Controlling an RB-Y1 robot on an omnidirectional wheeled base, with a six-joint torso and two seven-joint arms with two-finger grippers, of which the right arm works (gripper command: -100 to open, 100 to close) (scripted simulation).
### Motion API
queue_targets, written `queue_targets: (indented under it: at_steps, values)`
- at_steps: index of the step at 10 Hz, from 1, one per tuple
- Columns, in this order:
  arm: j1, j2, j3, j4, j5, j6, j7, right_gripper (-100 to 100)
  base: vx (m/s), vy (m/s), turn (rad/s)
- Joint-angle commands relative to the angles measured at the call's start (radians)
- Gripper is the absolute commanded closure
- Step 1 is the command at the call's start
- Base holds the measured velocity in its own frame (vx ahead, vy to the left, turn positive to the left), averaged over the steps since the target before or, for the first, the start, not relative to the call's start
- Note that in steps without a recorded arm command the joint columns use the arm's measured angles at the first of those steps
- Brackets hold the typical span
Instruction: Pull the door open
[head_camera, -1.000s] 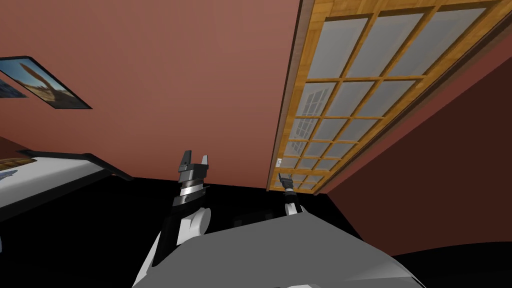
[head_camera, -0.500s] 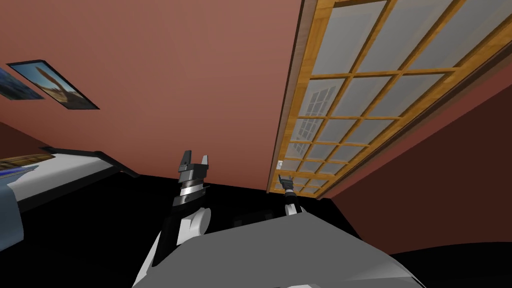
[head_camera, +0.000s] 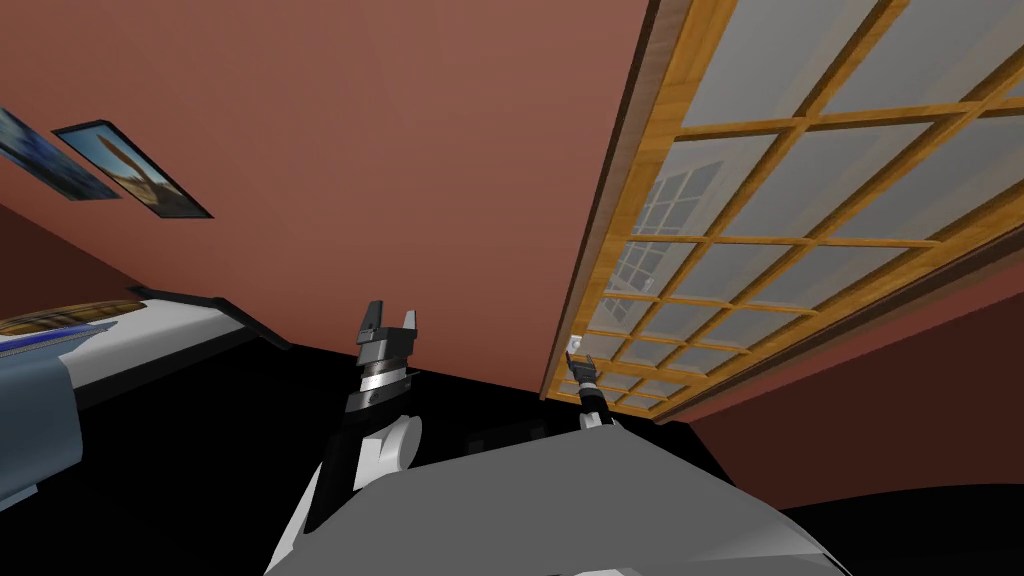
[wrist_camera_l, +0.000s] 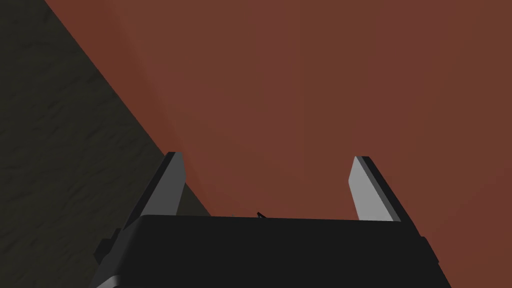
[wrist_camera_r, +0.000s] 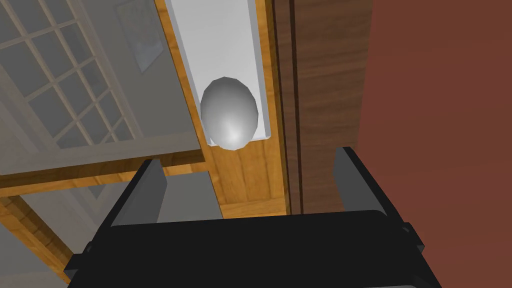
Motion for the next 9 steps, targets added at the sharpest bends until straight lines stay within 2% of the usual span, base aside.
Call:
queue_targets:
  at_steps: [1,3,4,5,6,7,9]
  values:
    - [0.019,-0.024,-0.008,-0.007,-0.007,-0.002,-0.025,-100,0.203,-0.012,0.103]
    - [0.021,-0.03,-0.011,-0.003,-0.008,-0.005,-0.03,-100,0.101,-0.017,0.019]
    - [0.027,-0.048,-0.019,0.009,-0.014,-0.015,-0.047,-100,0.14,-0.033,0.096]
    - [0.028,-0.051,-0.02,0.01,-0.015,-0.017,-0.05,-100,0.136,-0.011,0.048]
    - [0.033,-0.044,-0.013,0.013,-0.012,-0.014,-0.048,-100,0.029,0.009,-0.012]
    - [0.033,-0.044,-0.013,0.013,-0.012,-0.014,-0.048,100,-0.025,0.01,0.01]
    - [0.033,-0.044,-0.013,0.013,-0.012,-0.014,-0.048,100,-0.011,-0.007,-0.007]
